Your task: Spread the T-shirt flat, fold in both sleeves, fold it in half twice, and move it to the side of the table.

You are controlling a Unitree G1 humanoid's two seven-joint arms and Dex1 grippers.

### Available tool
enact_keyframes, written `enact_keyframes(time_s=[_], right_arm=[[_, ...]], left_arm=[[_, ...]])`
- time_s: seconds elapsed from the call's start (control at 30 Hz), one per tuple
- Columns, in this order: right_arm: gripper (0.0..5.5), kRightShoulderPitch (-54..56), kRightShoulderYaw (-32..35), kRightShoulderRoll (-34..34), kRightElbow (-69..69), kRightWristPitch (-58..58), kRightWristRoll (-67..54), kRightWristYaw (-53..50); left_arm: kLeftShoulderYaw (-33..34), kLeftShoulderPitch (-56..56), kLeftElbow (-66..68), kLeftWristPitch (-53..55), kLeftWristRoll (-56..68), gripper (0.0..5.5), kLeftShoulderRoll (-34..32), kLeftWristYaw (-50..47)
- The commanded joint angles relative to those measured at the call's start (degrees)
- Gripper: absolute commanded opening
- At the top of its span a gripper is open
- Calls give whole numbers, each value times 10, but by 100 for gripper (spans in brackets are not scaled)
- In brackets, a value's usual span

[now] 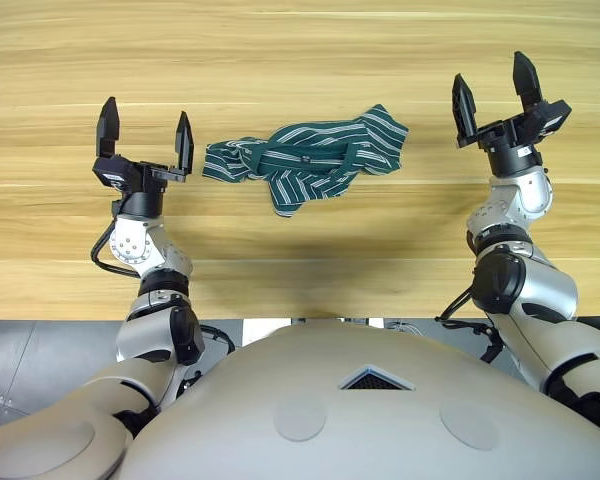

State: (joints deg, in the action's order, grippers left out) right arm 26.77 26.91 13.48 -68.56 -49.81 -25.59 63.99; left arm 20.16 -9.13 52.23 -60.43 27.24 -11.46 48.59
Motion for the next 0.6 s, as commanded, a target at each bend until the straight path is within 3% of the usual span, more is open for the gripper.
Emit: enact_keyframes(time_s=[0.03,0.6], right_arm=[[540,3,-1,3,4,6,0,2],[540,-2,-8,1,3,16,4,21]], left_arm=[[-1,-4,5,0,-8,538,-5,-2],[-4,-4,13,0,-13,538,-4,2]])
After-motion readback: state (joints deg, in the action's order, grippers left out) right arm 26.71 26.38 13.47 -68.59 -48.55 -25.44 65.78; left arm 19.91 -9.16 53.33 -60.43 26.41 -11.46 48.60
